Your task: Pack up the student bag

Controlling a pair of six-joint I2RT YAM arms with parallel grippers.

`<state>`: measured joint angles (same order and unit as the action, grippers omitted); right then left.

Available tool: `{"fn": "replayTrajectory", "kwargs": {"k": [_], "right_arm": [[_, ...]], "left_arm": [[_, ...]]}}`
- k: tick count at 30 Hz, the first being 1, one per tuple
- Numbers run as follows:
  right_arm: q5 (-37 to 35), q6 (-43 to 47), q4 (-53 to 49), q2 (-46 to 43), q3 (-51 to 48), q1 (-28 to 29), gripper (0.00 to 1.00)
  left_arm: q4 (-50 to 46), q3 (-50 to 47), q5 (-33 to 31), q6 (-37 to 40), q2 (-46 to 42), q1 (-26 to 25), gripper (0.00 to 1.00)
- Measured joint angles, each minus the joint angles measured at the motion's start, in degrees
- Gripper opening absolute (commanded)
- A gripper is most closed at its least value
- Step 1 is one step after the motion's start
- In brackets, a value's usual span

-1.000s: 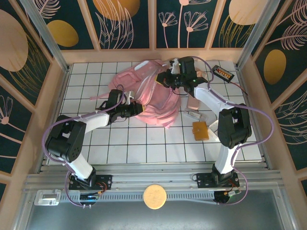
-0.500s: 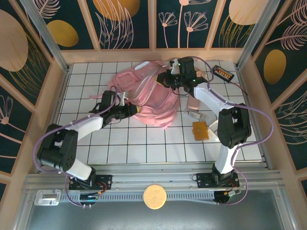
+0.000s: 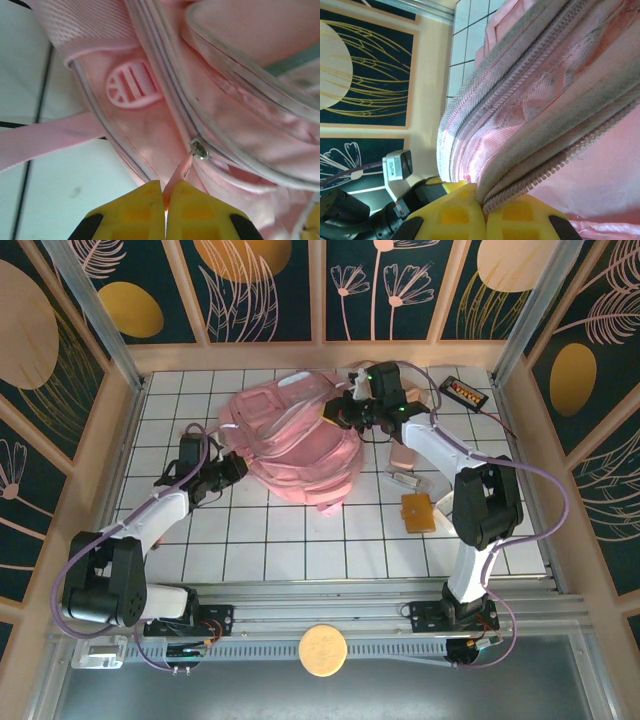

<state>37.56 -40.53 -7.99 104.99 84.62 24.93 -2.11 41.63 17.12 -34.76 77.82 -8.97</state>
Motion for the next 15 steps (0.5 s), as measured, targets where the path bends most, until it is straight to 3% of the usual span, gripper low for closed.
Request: {"fn": "replayTrajectory", "kwargs": {"k": [3, 4, 6, 8, 10, 11, 15], "right_arm": [[0.13, -0.24, 0.09, 0.00, 0.02, 0.55, 0.00], [0.09, -0.31, 0.24, 0.02, 0.17, 0.57, 0.00], [0.07, -0.74, 0.66, 0.09, 0.98, 0.33, 0.00], [0.17, -1.57, 1.16, 0.33, 2.05, 0.26, 0.00], [0.28, -2.27, 1.38, 1.07, 4.04, 0.42, 0.00], [0.33, -2.64, 1.51, 1.44, 4.76, 0.57, 0.00], [0.44, -3.87, 1.64, 2.49, 6.67, 1.31, 0.00]], "left_arm": [[-0.59, 0.96, -4.02, 1.20, 0.33, 0.63, 0.00], [-0.92, 1.18, -6.49, 1.66, 0.50, 1.01, 0.14], [-1.51, 1.18, -10.01, 3.19, 0.61, 2.32, 0.54], [-1.53, 1.14, -12.20, 4.96, -0.31, 3.32, 0.70], [-0.68, 0.68, -12.98, 8.07, -4.11, 3.34, 0.92], [-0.24, 0.52, -12.90, 9.88, -6.54, 2.97, 0.98], [3.61, 2.99, -10.25, 19.89, -13.68, -2.69, 0.99]]}}
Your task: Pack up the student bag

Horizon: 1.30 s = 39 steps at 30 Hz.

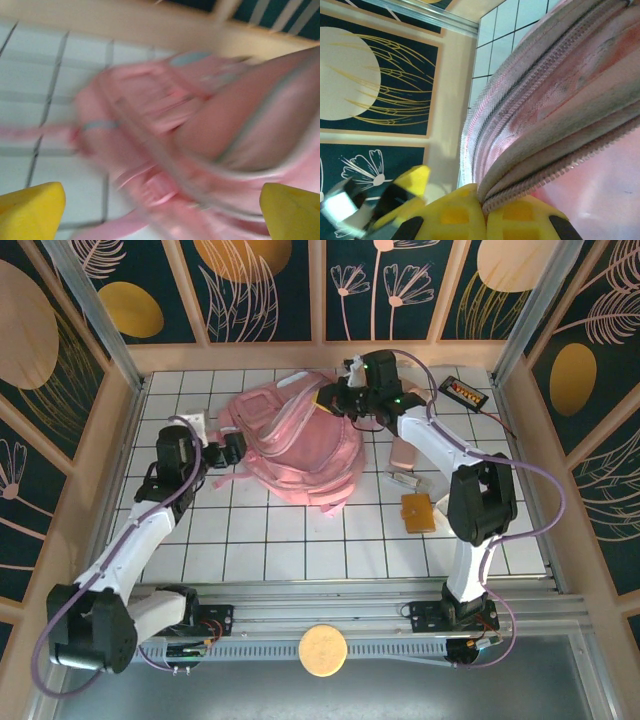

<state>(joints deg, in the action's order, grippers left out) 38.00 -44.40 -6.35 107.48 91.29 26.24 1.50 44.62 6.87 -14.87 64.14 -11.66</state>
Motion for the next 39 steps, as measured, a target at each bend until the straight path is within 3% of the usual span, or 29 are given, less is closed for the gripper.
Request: {"fn": "replayTrajectory", "kwargs": {"k": [5, 9, 20, 22, 28, 30, 33, 35, 37, 39], "right_arm": [[-0.09, -1.14, -0.17, 0.96, 2.16, 0.68, 0.00], [-0.48, -1.42, -0.37, 1.03, 2.67, 1.27, 0.00], [-1.81, -2.69, 0.02, 0.92, 2.47, 2.91, 0.00], [-2.01, -2.91, 0.22, 0.66, 1.92, 3.10, 0.00], [-2.64, -3.98, 1.77, 0.02, -0.15, 3.21, 0.00], [-2.78, -4.09, 2.21, 0.02, -0.74, 3.23, 0.00], [-2.97, -4.35, 3.26, -0.59, -2.03, 3.15, 0.22], [-3.34, -3.80, 3.30, -1.14, -3.08, 2.84, 0.53], [-3.80, -2.80, 2.08, -1.75, -4.00, 1.90, 0.95], [-4.11, -1.75, 0.37, -2.93, -4.63, 0.52, 0.99]], "left_arm": [[1.14, 7.21, 1.51, 12.15, 5.35, -11.43, 0.99], [-0.17, 9.79, -1.16, 19.30, 11.08, -16.85, 0.99], [-5.09, 23.78, -18.34, 25.81, 26.88, -19.10, 0.96], [-6.05, 26.62, -20.63, 25.70, 29.20, -19.10, 0.80], [-8.41, 29.64, -19.06, 25.16, 32.85, -20.09, 0.00], [-8.98, 29.66, -18.08, 24.87, 32.92, -20.22, 0.00], [-9.27, 29.66, -17.05, 24.20, 32.92, -20.22, 0.00], [-9.25, 29.75, -16.00, 23.65, 32.87, -20.11, 0.00], [-9.53, 30.12, -15.41, 22.73, 32.87, -19.76, 0.00], [-10.21, 30.49, -14.88, 21.88, 32.87, -19.28, 0.00]]}}
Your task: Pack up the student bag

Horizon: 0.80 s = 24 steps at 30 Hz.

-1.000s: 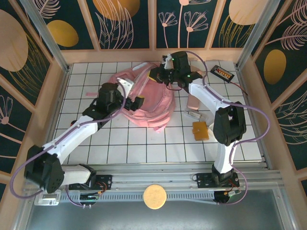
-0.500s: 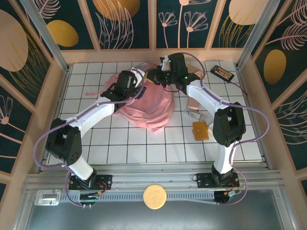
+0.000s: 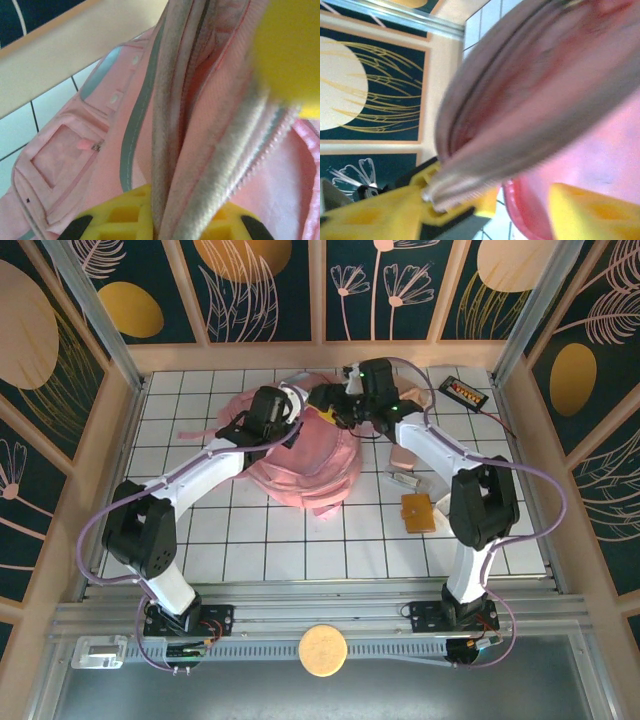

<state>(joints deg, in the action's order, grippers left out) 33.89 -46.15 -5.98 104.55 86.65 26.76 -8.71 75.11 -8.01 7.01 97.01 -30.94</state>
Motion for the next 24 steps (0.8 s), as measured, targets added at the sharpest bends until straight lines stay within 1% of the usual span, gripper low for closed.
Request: {"fn": "replayTrajectory", "kwargs": {"k": [2, 5, 8, 9, 11, 13, 16, 18, 21, 24], "right_arm": [[-0.55, 1.42, -1.18, -2.73, -0.70, -1.51, 0.99], [-2.49, 4.04, -3.15, -10.75, -2.78, -5.14, 0.99], [-4.26, 7.21, -6.64, -18.75, -4.33, -12.04, 0.99], [-4.57, 8.61, -8.04, -20.04, -4.31, -14.82, 0.99], [-5.42, 11.21, -11.13, -19.91, -3.85, -19.26, 0.99], [-6.10, 13.29, -13.49, -17.05, -3.52, -22.60, 0.99], [-7.02, 14.88, -15.17, -8.66, -3.43, -25.64, 0.98], [-7.43, 15.78, -15.98, -1.75, -2.05, -26.84, 0.96], [-7.74, 16.28, -16.33, 8.35, 2.75, -27.91, 0.94], [-7.98, 16.20, -16.09, 15.19, 7.17, -28.52, 0.92]], "left_arm": [[-1.03, 0.11, 0.44, -0.68, 0.09, 0.17, 0.00], [-2.80, 0.96, 0.50, -1.77, 0.39, 0.09, 0.00], [-5.01, 2.80, 0.44, -3.13, 0.79, 0.09, 0.00], [-5.68, 3.37, 0.46, -3.58, 0.81, 0.09, 0.00], [-6.75, 4.26, 0.50, -4.28, 0.90, 0.09, 0.00], [-7.65, 4.90, 0.50, -4.76, 0.96, 0.09, 0.00], [-8.85, 6.34, 0.57, -5.31, 1.99, 0.09, 0.00], [-9.60, 7.23, 0.83, -5.68, 2.86, 0.09, 0.00], [-10.34, 8.20, 1.44, -6.08, 3.96, 0.07, 0.00], [-10.99, 8.70, 1.75, -6.29, 4.61, 0.07, 0.00]]}}
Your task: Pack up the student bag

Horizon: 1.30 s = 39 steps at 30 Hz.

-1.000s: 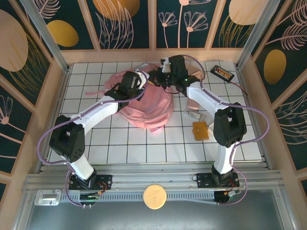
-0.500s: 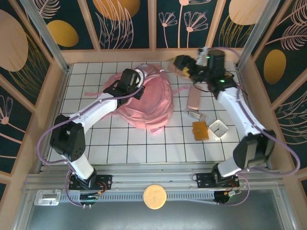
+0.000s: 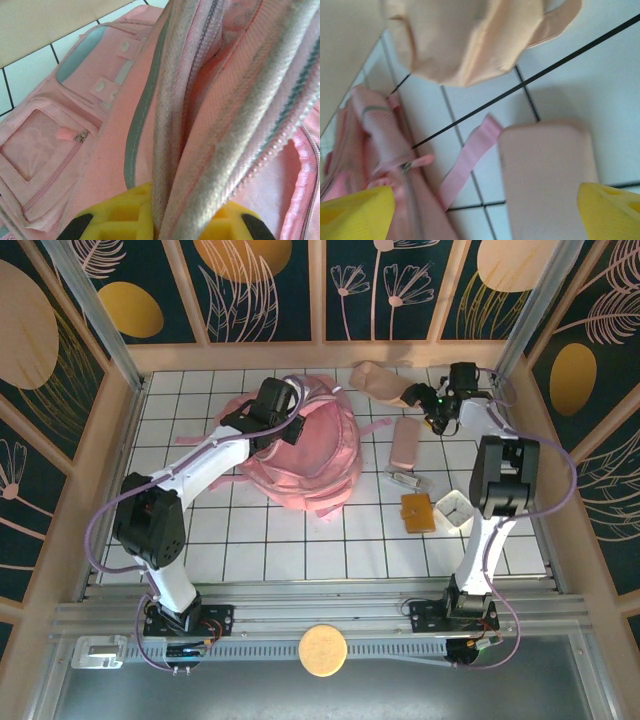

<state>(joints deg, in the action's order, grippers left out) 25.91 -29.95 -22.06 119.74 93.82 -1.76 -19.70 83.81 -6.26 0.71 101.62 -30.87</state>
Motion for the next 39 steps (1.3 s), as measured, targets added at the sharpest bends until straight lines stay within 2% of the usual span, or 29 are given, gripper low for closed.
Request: {"fn": "replayTrajectory", "kwargs": {"k": [10, 13, 16, 22, 25, 27, 30, 35, 39], "right_arm": [[-0.85, -0.85, 0.76, 18.93, 22.23, -0.79, 0.87], [-1.05, -1.73, 0.17, 23.76, 28.72, -0.79, 0.79], [-1.33, -2.64, -0.85, 28.22, 34.36, -0.76, 0.65], [-2.08, -3.96, -1.36, 31.52, 37.38, -0.74, 0.00], [-1.86, -4.09, -0.74, 31.52, 37.24, -0.72, 0.00], [-1.73, -4.02, 1.42, 30.36, 34.60, -0.74, 0.00], [-1.27, -4.09, 5.49, 24.00, 23.74, -0.85, 0.00], [0.22, -4.44, 6.84, 6.71, 4.72, -1.20, 0.00], [1.44, -3.10, 6.32, -9.44, -5.16, -1.60, 0.00]], "left_arm": [[-1.42, 1.64, -0.04, -0.13, 1.27, 0.00, 0.00], [-2.08, 2.49, -0.33, 0.20, 1.84, 0.00, 0.00], [-2.99, 3.34, -0.72, 0.74, 2.21, 0.00, 0.00], [-4.57, 5.09, -1.51, 1.40, 3.19, -0.11, 0.00], [-4.57, 5.25, -1.62, 1.38, 3.48, -0.15, 0.00], [-4.70, 5.44, -1.77, 1.38, 3.56, -0.20, 0.00], [-5.92, 7.06, -2.54, 1.05, 4.00, -0.20, 0.00], [-8.55, 11.08, -5.29, -1.01, 4.85, -0.20, 0.00], [-9.09, 12.37, -6.45, -2.38, 4.85, -0.15, 0.00]]}}
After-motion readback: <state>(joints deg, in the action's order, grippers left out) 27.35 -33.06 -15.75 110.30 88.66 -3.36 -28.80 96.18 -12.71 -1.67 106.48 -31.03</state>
